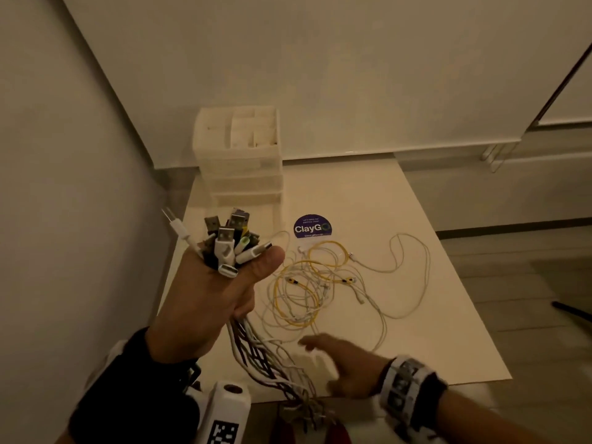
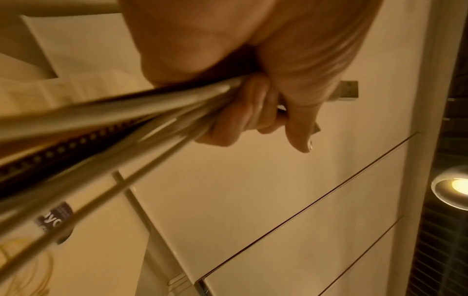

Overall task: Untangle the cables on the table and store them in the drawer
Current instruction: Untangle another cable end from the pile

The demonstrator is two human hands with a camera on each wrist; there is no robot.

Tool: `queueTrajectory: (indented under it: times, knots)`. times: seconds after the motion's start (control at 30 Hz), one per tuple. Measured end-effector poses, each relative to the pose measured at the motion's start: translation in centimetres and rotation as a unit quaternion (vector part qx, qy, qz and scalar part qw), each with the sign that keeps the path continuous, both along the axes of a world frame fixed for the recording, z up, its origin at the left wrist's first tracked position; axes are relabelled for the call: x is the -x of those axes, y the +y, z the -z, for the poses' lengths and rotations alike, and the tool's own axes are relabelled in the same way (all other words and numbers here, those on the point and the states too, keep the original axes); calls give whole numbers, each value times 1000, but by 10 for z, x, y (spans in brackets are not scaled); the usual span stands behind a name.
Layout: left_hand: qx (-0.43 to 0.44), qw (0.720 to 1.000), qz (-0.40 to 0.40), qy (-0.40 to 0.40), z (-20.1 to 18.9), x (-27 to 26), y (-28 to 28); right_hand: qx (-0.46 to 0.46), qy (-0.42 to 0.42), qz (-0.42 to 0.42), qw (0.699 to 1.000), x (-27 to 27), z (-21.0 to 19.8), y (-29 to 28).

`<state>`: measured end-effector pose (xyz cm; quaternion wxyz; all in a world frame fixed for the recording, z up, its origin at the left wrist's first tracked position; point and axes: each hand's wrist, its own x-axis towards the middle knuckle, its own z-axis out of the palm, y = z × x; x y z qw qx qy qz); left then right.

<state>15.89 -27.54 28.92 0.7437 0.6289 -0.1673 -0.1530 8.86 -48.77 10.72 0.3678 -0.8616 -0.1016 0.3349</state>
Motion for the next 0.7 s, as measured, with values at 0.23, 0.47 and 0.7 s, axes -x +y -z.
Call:
queueTrajectory:
  times: [0.23,0.47,0.7]
  knots:
    - [-29,996,-71,52,26,-1,-17,213,-100,177,956,-112,33,-109]
    - [-17,974,-165,152,47,-8,-30,341,-96,191,915,-151,82,-130]
    - [-7,968,-191,163,52,-18,-36,392,-113,205,890,-118,112,-141]
